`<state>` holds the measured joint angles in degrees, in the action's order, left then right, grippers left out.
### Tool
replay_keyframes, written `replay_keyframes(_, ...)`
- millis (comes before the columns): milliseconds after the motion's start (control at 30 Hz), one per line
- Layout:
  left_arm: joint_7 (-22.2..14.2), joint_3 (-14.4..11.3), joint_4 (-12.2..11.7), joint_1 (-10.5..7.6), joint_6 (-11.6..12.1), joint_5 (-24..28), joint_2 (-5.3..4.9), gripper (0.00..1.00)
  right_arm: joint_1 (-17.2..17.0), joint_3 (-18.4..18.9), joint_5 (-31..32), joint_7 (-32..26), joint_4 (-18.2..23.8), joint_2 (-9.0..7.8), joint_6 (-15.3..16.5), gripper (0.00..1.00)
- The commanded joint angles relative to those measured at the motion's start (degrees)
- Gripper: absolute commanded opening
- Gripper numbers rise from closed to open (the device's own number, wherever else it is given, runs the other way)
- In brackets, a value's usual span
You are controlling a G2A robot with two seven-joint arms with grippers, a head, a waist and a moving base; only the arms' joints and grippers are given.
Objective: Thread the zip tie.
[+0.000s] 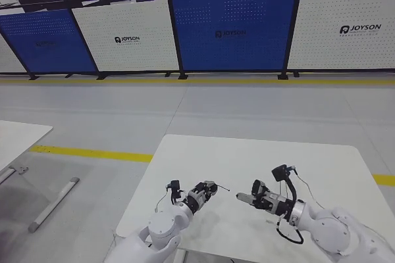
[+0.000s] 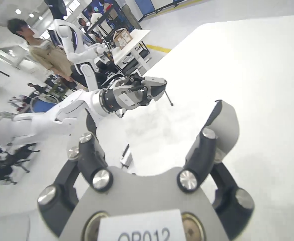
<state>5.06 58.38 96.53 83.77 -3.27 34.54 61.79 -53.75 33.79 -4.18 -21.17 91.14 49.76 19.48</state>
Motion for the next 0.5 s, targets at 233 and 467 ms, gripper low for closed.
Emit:
replay_keyframes(233, -0.4, 0.0, 1.3, 1.36, 3.2, -6.3, 0.17, 0.0, 2.2, 1.4, -31.9, -24.9, -13.8, 3.9, 0.0, 1.0)
replay_keyframes(467, 0.1, -0.2, 1.8, 1.51, 2.8, -6.8, 0.38, 0.0, 3.1, 0.6, -35.7, -27.9, -16.5, 5.16, 0.0, 1.0)
